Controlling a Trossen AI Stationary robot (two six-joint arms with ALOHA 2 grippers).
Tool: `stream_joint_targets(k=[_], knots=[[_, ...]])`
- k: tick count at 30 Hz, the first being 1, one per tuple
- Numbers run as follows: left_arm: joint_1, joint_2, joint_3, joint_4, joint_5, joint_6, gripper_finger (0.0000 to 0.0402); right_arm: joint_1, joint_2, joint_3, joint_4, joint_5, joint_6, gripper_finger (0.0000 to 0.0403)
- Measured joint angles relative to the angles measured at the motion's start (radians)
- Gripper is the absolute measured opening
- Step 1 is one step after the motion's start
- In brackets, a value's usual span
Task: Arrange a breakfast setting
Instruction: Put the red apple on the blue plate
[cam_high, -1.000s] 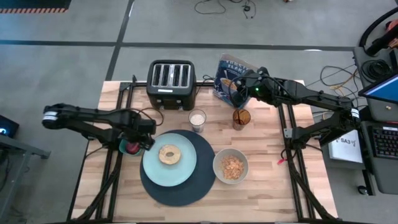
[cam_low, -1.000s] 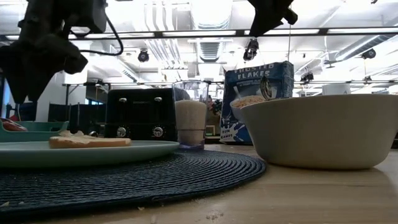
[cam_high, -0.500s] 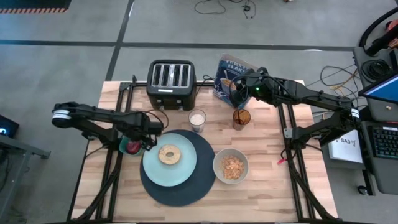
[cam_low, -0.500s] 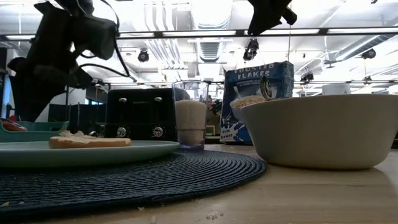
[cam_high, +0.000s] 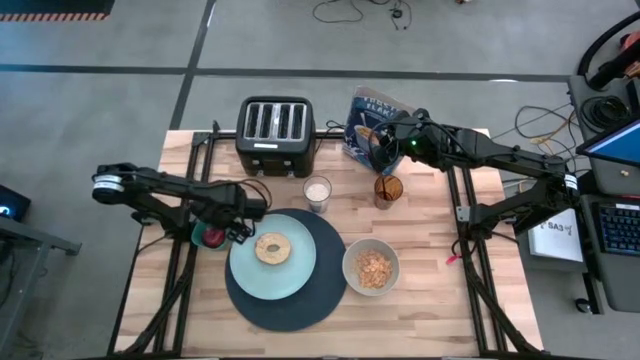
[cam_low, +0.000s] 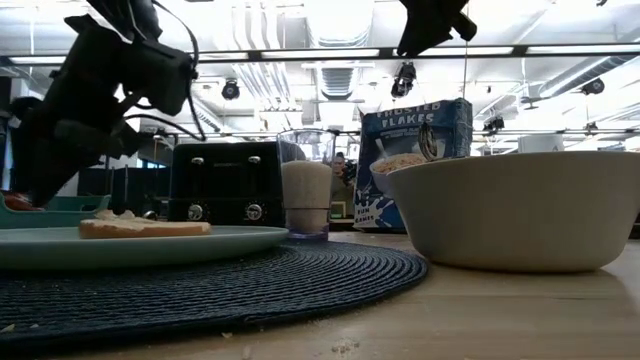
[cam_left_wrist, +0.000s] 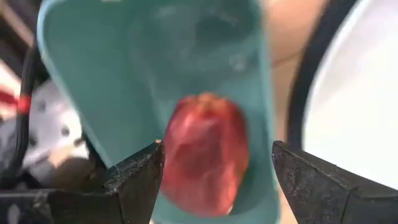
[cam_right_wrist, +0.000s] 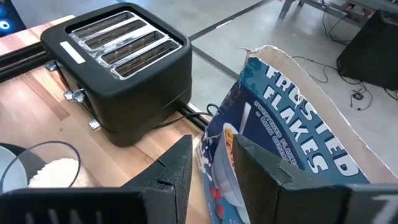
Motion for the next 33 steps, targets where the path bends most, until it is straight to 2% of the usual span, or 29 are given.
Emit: stream_joint_targets(k=[2,6,15,28,33], knots=[[-0.002,-0.006,-0.004,-0.026,0.024,-0.043,0.0275,0.0,0.0,0.0,0.0,-0.002,0.005,0.0108],[-0.003,-0.006,-0.005,-0.02,0.002,-0.066,0.0265,0.0,0.0,0.0,0.0,-0.004,0.008,0.0109],[-0.002,0.046,-0.031,0.007,-0.028,-0.087,0.0221,0.0,0.0,0.0,-0.001,-0.004,0.007,0.0109],[-0.002,0.095,-0.069,0.05,-0.03,-0.107,0.0215,0.0,0.0,0.0,-0.002,-0.003,0.008,0.0109],[-0.002,0.077,-0.043,0.056,-0.046,-0.138,0.0183,0.0,0.0,0.0,-0.001,-0.003,0.01,0.0109]])
